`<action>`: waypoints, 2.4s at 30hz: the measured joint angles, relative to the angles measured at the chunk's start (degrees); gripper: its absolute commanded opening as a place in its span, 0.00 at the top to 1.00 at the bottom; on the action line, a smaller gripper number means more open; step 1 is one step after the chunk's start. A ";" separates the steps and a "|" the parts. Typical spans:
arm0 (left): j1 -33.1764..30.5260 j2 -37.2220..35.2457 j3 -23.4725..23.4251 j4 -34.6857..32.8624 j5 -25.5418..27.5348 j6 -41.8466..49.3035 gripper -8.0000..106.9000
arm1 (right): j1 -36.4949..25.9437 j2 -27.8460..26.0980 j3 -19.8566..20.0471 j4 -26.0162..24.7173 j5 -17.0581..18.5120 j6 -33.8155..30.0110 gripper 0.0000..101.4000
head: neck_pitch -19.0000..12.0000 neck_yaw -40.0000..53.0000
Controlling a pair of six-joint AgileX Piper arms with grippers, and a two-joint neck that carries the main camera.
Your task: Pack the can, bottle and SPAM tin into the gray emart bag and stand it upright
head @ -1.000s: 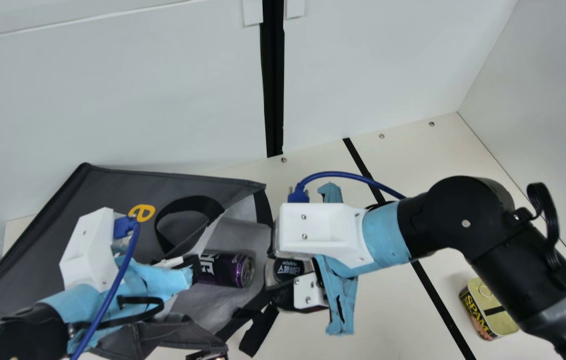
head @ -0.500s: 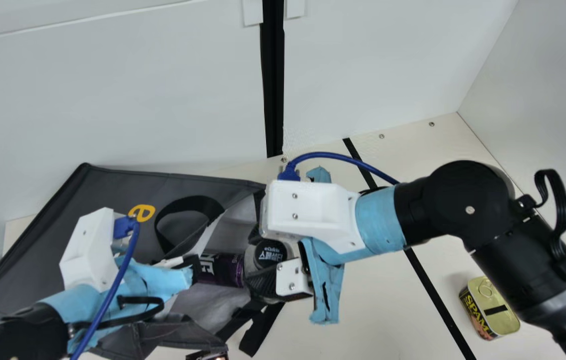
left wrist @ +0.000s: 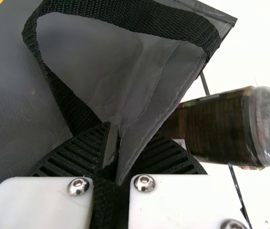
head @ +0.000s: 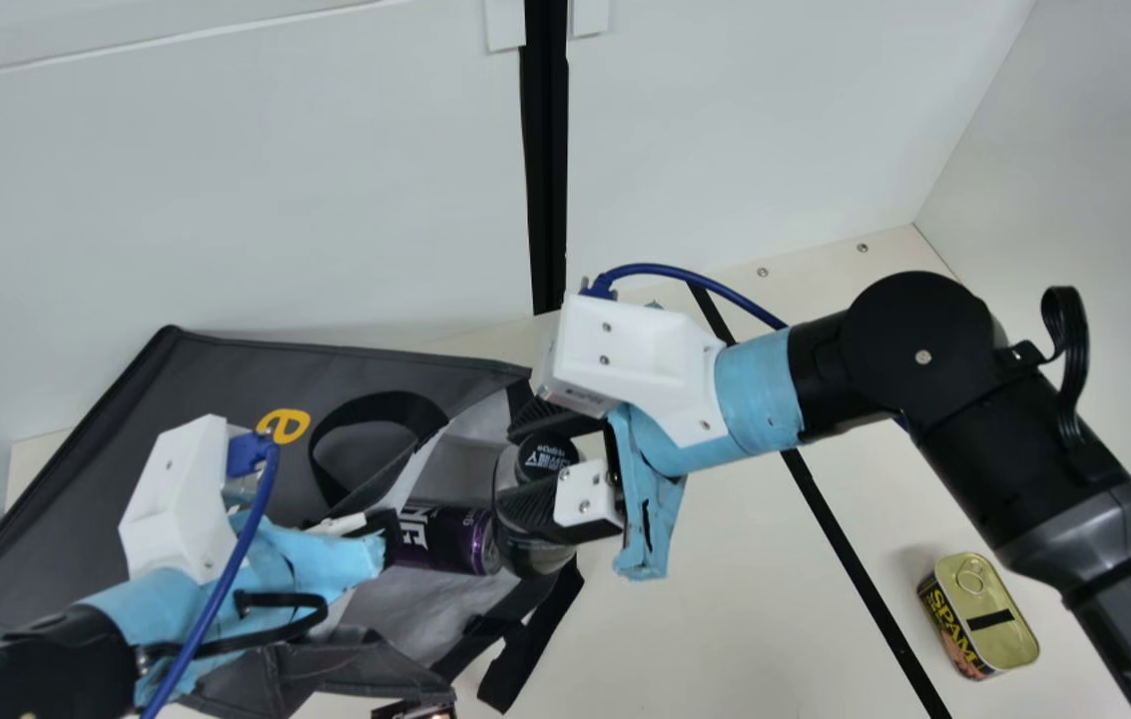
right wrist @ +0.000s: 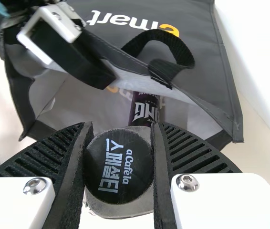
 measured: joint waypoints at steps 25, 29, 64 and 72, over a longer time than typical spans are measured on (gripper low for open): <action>0.00 0.00 0.00 0.00 0.00 0.00 1.00 | -1.56 7.24 -1.04 4.16 0.07 0.90 1.00 | 0.00 0.00; 0.00 0.00 0.00 0.00 0.00 0.00 1.00 | -1.23 8.34 -1.61 4.41 0.14 1.39 1.00 | 0.00 0.00; 0.00 0.00 0.00 0.00 0.00 0.00 1.00 | -1.90 13.24 -0.57 12.11 -0.04 -2.73 1.00 | 0.00 0.09; 0.00 0.00 0.00 0.00 0.00 0.00 1.00 | -0.45 13.30 1.22 12.78 -0.24 -3.62 1.00 | 0.00 0.09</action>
